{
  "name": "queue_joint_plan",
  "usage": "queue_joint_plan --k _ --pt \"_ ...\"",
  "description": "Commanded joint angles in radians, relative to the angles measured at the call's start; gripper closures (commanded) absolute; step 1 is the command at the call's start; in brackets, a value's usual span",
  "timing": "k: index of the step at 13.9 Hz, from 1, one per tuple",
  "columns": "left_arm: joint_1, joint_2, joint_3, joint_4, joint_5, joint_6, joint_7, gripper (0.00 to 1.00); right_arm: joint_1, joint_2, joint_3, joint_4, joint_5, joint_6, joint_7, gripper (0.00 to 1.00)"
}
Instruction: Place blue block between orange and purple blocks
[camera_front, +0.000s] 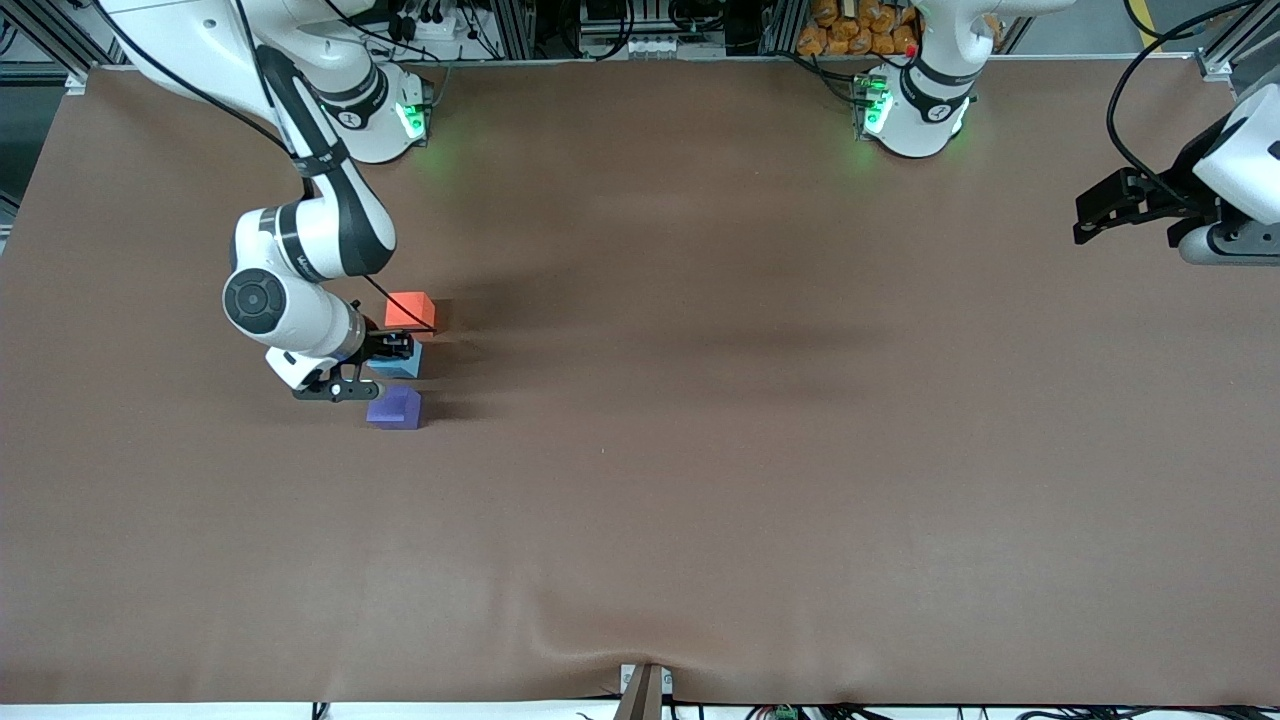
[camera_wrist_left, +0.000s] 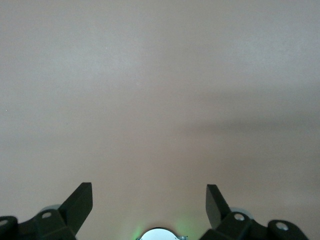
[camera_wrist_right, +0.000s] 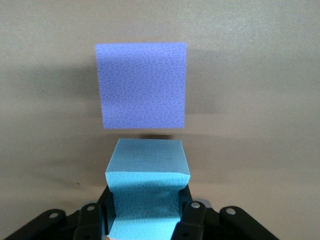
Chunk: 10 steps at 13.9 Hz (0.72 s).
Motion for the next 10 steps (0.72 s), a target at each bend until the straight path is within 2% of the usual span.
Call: queue_joint_plan --k 1,7,8,10 --pt "0.0 0.002 -0.004 0.02 -0.013 0.001 0.016 0.0 -0.016 0.016 0.017 -0.013 -0.012 0.05 -0.016 1.0" --pt "-0.003 0.003 -0.004 0.022 -0.012 -0.001 0.016 0.0 -0.012 0.039 0.017 -0.013 -0.012 0.067 -0.016 1.0" --pt "-0.003 0.003 -0.004 0.022 -0.012 0.001 0.016 0.0 -0.012 0.048 0.017 -0.011 -0.012 0.067 -0.015 0.96" --pt "-0.006 0.003 -0.004 0.022 -0.012 0.001 0.016 0.0 -0.013 0.058 0.017 -0.007 -0.012 0.064 -0.01 0.0"
